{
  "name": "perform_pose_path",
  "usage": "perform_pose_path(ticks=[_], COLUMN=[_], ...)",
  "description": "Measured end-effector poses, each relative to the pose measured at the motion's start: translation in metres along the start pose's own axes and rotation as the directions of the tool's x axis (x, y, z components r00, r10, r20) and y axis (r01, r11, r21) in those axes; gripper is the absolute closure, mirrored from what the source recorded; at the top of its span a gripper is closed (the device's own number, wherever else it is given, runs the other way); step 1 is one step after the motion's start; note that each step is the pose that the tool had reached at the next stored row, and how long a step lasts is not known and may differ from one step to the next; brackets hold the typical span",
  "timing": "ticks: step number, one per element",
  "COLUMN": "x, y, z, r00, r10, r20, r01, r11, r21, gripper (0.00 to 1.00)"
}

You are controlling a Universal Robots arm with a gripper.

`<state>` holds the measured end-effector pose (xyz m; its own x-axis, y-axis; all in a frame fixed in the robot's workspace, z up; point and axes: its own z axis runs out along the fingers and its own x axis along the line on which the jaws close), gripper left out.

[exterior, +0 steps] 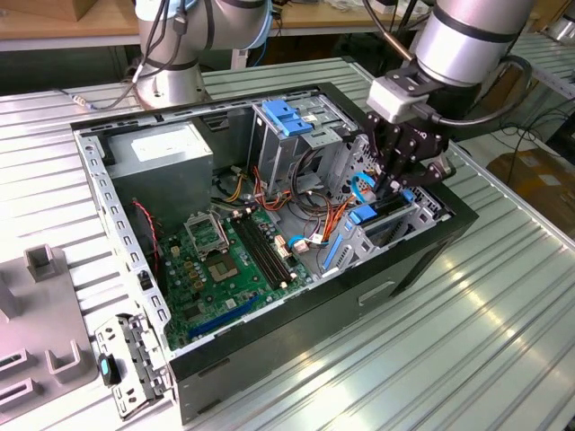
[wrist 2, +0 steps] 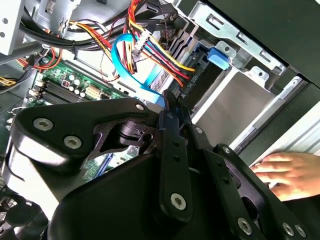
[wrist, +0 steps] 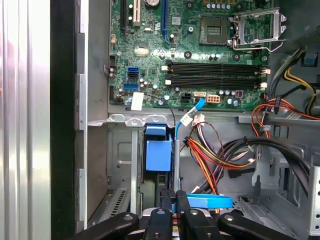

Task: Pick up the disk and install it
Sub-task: 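Insert the first disk wire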

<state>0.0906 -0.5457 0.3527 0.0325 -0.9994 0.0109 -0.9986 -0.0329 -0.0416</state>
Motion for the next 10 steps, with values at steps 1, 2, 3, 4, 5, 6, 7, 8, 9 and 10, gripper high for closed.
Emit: perform_pose_path(ticks=[1,2,3,4,5,6,7,8,9,10], x=[0.0015,0.0027,0.004,0.0057,0.0066,0.0072,0.0075,0.0075,0.0075,0.0075], y=[0.0,0.0,0.0001,0.0002,0.0002,0.0002,0.0002,0.0002,0.0001,0.0001], z=[0.0,0.0,0.0001,0.0001,0.0001,0.0001,0.0001,0.0001,0.0001,0.0002], r00=[1.0,1.0,1.0,1.0,1.0,0.9999,0.9999,0.9999,0.9999,0.9999], r10=[0.0,0.0,0.0,0.0,0.0,0.0,0.0,0.0,0.0,0.0], r20=[0.0028,0.0048,0.0073,0.0092,0.0097,0.0101,0.0105,0.0107,0.0106,0.0106], r01=[0.0,0.0,0.0,0.0,0.0,0.0,0.0,0.0,0.0,0.0], r11=[1.0,1.0,1.0,1.0,1.0,1.0,1.0,1.0,1.0,1.0], r21=[0.0003,0.0004,0.0008,0.0014,0.0016,0.0018,0.0023,0.003,0.0039,0.005], gripper=[0.84,0.84,0.84,0.84,0.84,0.84,0.84,0.84,0.84,0.84])
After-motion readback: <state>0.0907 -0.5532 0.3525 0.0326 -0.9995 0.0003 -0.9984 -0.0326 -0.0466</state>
